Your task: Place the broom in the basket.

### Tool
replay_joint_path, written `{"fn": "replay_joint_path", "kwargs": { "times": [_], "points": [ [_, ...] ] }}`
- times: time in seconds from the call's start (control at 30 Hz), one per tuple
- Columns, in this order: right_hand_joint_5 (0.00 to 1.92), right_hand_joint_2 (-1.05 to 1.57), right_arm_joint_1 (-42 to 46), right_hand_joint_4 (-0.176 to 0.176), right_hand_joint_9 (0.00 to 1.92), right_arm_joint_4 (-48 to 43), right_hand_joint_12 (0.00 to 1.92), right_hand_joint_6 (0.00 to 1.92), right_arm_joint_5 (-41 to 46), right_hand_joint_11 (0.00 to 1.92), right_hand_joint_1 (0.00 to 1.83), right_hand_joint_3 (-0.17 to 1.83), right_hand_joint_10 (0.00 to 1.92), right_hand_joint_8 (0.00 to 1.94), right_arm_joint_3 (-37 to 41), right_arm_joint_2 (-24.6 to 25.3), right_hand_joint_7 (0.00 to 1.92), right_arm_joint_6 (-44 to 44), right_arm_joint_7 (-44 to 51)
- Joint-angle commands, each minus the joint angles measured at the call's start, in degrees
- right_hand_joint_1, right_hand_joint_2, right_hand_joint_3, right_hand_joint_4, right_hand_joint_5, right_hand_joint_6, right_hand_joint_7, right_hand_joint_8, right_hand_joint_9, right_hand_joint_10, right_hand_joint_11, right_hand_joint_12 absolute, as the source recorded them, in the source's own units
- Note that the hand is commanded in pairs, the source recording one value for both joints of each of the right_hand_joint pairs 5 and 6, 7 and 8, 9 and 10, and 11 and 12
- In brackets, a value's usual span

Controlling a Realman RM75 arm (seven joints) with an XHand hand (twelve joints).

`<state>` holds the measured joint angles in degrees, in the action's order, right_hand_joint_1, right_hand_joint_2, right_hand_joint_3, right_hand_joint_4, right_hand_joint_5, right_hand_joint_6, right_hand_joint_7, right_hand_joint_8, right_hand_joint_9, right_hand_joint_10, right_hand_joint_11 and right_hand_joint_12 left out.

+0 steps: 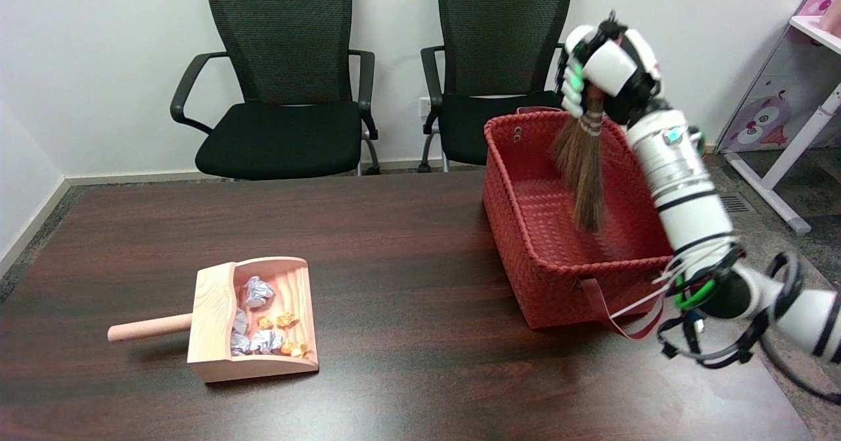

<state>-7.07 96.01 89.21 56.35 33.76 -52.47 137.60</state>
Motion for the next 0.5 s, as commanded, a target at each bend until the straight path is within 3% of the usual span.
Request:
{"fn": "replay_joint_path", "kwargs": {
  "times": [0.03,0.5],
  "points": [
    [1.92,1.27,-2.5,0.001,1.92,-15.8,1.92,1.92,-12.0,1.92,0.75,1.83,1.92,1.92,-9.0,16.1,1.92,-5.7,5.1],
    [1.92,1.26,-3.8,0.010,1.92,-17.4,1.92,1.92,-12.7,1.92,0.74,1.83,1.92,1.92,-14.1,19.0,1.92,-7.1,4.7]
  ]
}}
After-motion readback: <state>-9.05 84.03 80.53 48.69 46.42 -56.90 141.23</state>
